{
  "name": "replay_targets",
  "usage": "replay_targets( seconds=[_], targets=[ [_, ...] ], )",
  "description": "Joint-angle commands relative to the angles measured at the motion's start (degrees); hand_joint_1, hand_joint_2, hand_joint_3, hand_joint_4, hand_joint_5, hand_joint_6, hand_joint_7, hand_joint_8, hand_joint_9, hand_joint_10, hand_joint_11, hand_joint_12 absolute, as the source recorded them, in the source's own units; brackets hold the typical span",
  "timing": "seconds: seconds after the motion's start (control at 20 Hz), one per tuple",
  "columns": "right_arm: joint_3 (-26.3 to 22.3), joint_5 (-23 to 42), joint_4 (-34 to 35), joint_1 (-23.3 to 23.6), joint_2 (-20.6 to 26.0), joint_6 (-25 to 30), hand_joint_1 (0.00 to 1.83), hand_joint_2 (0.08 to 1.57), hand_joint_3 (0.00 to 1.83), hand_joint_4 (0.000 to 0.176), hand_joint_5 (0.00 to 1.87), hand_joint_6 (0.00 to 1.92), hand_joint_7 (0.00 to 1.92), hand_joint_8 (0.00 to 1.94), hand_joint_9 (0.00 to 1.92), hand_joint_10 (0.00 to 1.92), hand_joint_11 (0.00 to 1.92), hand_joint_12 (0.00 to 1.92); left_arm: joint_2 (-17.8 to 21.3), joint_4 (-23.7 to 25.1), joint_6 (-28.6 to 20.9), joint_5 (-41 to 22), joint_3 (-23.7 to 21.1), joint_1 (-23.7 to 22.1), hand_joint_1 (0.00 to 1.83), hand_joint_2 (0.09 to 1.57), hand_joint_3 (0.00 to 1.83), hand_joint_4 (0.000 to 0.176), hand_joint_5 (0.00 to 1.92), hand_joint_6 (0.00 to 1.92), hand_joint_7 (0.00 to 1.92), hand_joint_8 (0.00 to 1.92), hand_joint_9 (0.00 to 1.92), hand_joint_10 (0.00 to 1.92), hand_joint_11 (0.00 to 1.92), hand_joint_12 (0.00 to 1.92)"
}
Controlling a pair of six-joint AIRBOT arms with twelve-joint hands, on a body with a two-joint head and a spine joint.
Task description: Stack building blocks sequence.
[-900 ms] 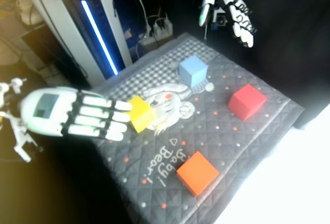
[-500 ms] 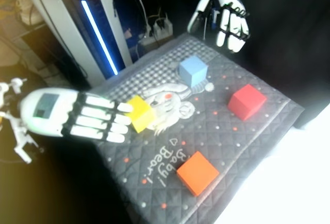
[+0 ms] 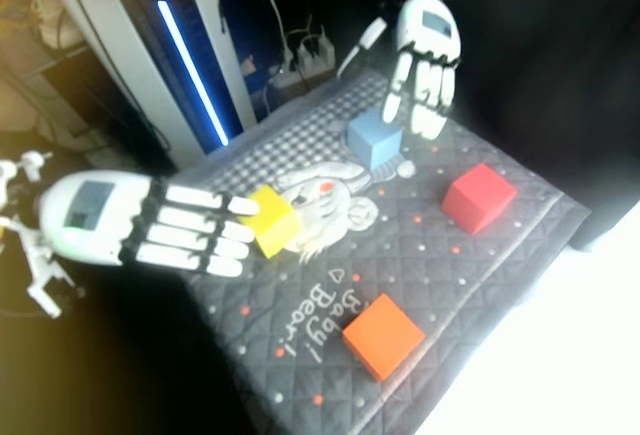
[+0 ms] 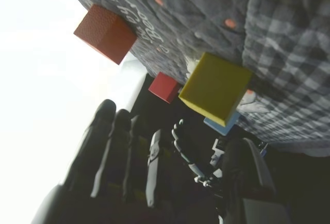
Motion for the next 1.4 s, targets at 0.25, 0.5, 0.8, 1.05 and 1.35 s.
replay_targets(
  seconds=[0.25,0.5,0.8,1.05,1.35],
  targets=[
    [0.3,6.9,1.8,0.7,0.0,0.2,0.70,1.11,0.00,0.109,0.29,0.01,0.28,0.00,0.26,0.01,0.29,0.02,-2.8,4.3,-0.3,1.3,1.3,-4.5,0.72,0.77,0.02,0.176,0.27,0.00,0.24,0.01,0.29,0.00,0.00,0.73],
    [0.3,7.0,1.8,0.7,0.0,0.2,0.73,1.10,0.00,0.120,0.27,0.00,0.27,0.00,0.23,0.00,0.25,0.00,-4.9,7.0,-0.2,5.0,2.5,-5.5,0.87,0.89,0.00,0.173,0.44,0.01,0.52,0.01,0.53,0.02,0.25,1.05],
    [0.2,7.3,2.2,0.7,0.0,0.2,0.72,1.10,0.00,0.119,0.28,0.00,0.27,0.00,0.23,0.00,0.25,0.00,-5.2,5.9,-0.3,4.7,3.1,-6.2,1.47,1.11,0.00,0.000,1.14,0.40,0.88,1.07,0.87,1.27,0.84,1.50],
    [0.2,7.5,2.5,0.7,0.0,0.3,0.72,1.11,0.00,0.122,0.27,0.00,0.27,0.00,0.23,0.00,0.23,0.00,-2.3,-2.6,0.8,-3.3,2.8,-5.5,1.38,1.11,0.00,0.000,1.06,0.70,0.91,1.03,0.89,1.32,0.78,1.24],
    [0.2,8.2,3.1,0.7,0.0,0.3,0.73,1.11,0.00,0.117,0.29,0.00,0.28,0.00,0.22,0.00,0.21,0.00,1.2,-15.0,10.1,-12.0,2.3,-8.0,1.38,1.09,0.00,0.000,1.01,0.84,1.02,0.86,0.94,1.23,0.73,1.34]
  ],
)
